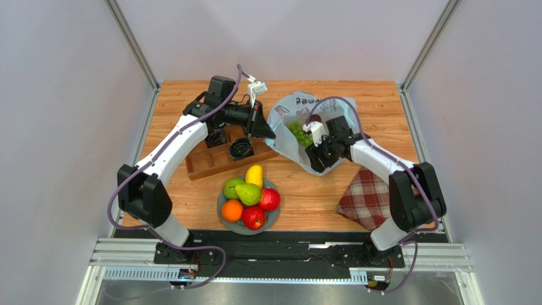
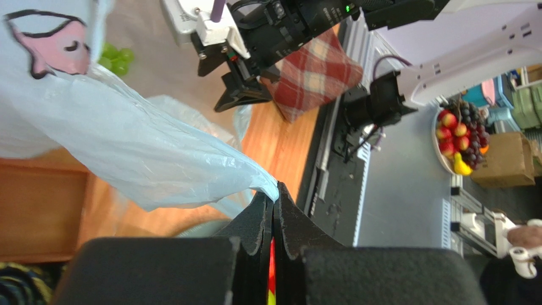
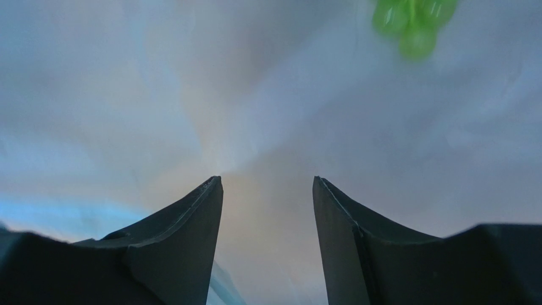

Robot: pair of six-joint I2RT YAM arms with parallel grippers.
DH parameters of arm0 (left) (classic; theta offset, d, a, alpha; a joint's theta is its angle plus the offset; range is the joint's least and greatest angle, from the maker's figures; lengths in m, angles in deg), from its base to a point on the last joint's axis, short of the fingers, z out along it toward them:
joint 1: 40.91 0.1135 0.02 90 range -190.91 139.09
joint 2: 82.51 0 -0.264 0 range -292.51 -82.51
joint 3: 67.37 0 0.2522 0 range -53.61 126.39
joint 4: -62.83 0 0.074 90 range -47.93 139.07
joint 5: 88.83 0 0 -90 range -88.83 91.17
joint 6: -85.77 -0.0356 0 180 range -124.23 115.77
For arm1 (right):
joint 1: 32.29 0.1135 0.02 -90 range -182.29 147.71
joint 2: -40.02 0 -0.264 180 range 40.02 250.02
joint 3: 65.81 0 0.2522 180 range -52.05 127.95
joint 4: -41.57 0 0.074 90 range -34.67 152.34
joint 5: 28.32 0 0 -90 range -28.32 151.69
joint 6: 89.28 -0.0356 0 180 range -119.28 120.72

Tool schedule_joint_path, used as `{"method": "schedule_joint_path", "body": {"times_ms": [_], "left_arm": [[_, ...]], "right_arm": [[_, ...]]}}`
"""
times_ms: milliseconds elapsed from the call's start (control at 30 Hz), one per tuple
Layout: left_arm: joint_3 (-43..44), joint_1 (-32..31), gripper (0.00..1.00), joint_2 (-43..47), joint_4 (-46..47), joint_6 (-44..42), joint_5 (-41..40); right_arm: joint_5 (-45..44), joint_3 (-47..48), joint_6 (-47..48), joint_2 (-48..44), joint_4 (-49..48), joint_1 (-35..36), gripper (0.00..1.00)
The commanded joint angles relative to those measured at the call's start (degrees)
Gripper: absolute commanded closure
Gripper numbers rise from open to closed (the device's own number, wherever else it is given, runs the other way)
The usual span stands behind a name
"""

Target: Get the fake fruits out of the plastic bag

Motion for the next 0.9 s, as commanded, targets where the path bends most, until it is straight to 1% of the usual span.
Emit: {"method": "schedule_joint_path", "body": {"times_ms": [0, 100, 200, 333, 400, 533, 633, 733, 767, 800, 867], "left_arm": [[-3.96, -0.71, 1.00, 6.04, -1.74, -3.40, 2.51], [-5.81, -1.06, 1.00, 7.71, -3.76, -5.25, 2.51], [-6.52, -1.15, 1.00, 8.33, -4.47, -5.34, 1.81], [-3.81, -1.41, 1.00, 7.37, -4.12, -4.90, 1.81], [-2.13, -1.41, 1.00, 6.23, -3.94, -4.38, 2.16], [1.64, -1.67, 1.00, 4.99, -3.06, -3.59, 2.68], [2.79, -2.02, 1.00, 4.46, -2.89, -3.32, 2.95], [2.89, -2.64, 1.00, 3.85, -2.53, -3.14, 3.48], [2.80, -2.82, 1.00, 3.76, -2.45, -3.15, 3.48], [2.80, -2.99, 1.00, 3.50, -2.36, -3.06, 3.48], [2.62, -3.69, 1.00, 3.15, -1.92, -2.88, 3.65]], "right_arm": [[-0.97, -5.59, -1.31, -11.42, 3.45, 1.02, 0.41], [-1.85, -4.64, -1.48, -13.28, 3.37, 0.58, 0.38], [-2.46, -0.08, -2.01, -10.22, 1.10, -0.38, 0.37], [-3.17, 11.15, -6.39, 0.06, 2.22, -2.57, 0.36], [-3.34, 13.90, -8.07, 5.32, 1.97, -3.46, 0.37], [-6.33, 19.87, -8.87, 11.67, 1.44, -5.30, 0.37], [-7.56, 24.62, -8.95, 15.80, 1.35, -6.97, 0.37], [-9.40, 30.06, -9.04, 20.36, 1.35, -7.33, 0.32], [-10.37, 31.39, -9.21, 21.60, 1.35, -7.33, 0.28], [-10.64, 33.66, -9.48, 22.74, 1.09, -7.33, 0.27], [-11.77, 35.34, -10.00, 25.56, -0.57, -7.33, 0.23]]}}
